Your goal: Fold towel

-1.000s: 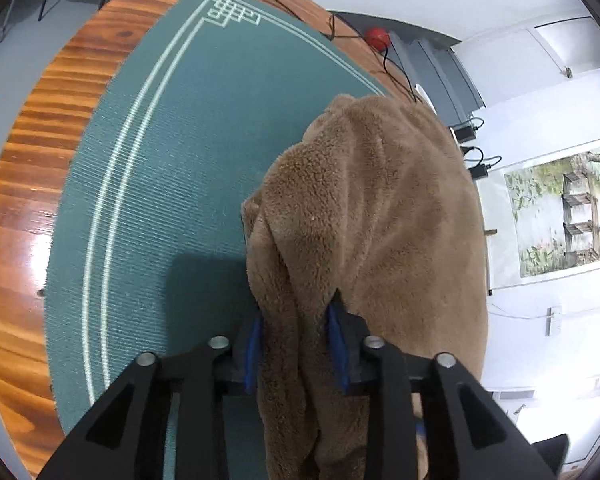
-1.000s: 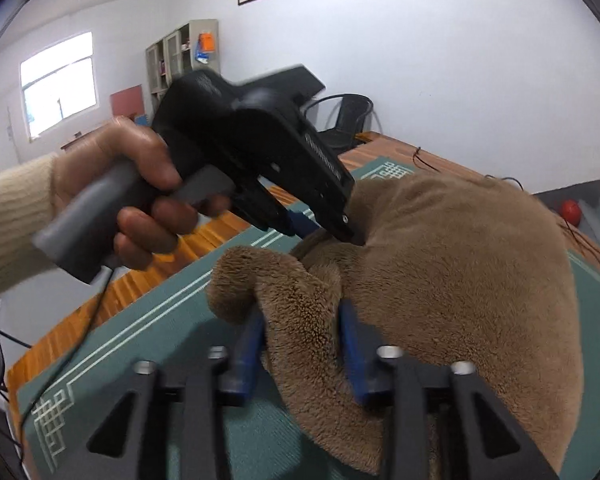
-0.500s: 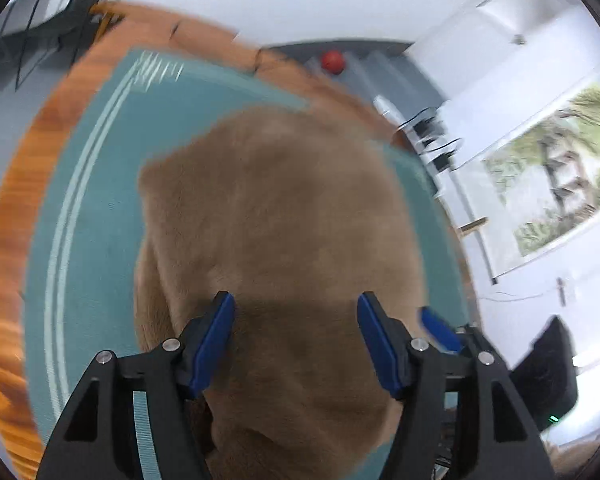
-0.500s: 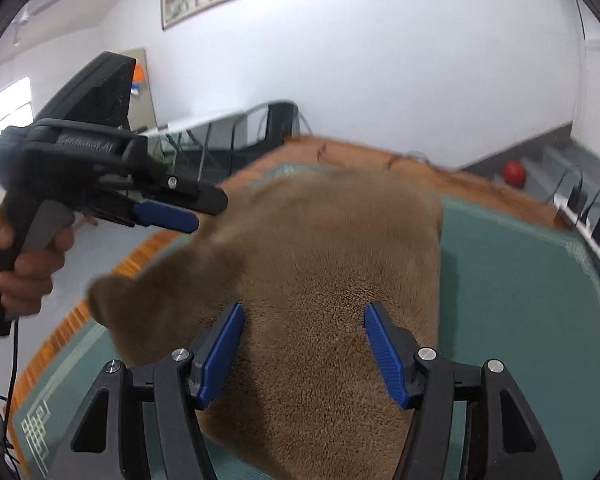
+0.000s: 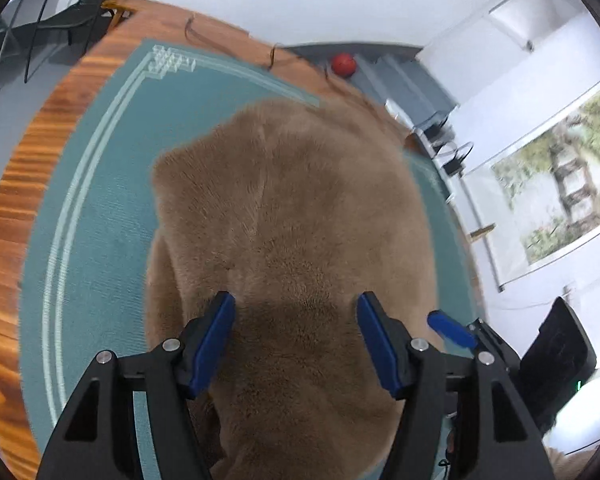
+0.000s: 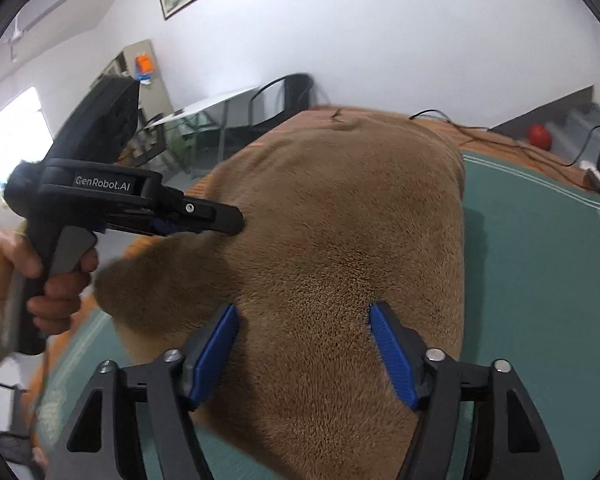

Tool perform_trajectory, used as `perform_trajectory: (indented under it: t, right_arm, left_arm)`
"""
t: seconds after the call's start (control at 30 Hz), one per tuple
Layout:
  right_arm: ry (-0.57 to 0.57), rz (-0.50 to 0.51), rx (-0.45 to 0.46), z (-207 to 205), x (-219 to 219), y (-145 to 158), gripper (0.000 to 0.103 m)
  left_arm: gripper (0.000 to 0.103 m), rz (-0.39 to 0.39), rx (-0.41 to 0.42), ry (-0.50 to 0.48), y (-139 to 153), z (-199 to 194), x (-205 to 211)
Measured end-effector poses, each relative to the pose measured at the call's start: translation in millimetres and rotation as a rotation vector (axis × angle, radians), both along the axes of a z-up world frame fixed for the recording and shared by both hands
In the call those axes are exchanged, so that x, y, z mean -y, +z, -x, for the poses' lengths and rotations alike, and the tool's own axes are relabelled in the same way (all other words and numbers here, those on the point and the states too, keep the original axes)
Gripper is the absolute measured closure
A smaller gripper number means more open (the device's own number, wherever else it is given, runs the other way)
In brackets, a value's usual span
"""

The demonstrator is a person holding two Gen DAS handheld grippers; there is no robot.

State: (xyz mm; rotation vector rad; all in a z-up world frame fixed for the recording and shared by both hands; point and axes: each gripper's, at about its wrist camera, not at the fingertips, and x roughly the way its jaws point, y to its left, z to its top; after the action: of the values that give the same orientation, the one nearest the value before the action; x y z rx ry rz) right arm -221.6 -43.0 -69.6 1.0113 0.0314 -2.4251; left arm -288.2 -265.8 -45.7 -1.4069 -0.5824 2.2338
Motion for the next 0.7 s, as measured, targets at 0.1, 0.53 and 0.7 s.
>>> perform_trajectory:
  t: [0.1,0.53,0.7]
  right_arm:
    - [-0.067,0.060,-0.042,8.9,-26.4,26.4,0.000]
    - [-0.063,0.294,0.399,120.7,-58.8,-65.9,0.000]
    - [-0.027,0.389,0.490,140.6,-55.6,-88.4,0.000]
  left_arm:
    - [0.020,-0.021,-0.017,0.043,8.6,-1.4,29.2]
    - [0.015,-0.228,0.251,-0.021,-77.7,42.5,40.7]
    - [0.003,-0.277,0.240,-0.051,-86.4,49.1,41.2]
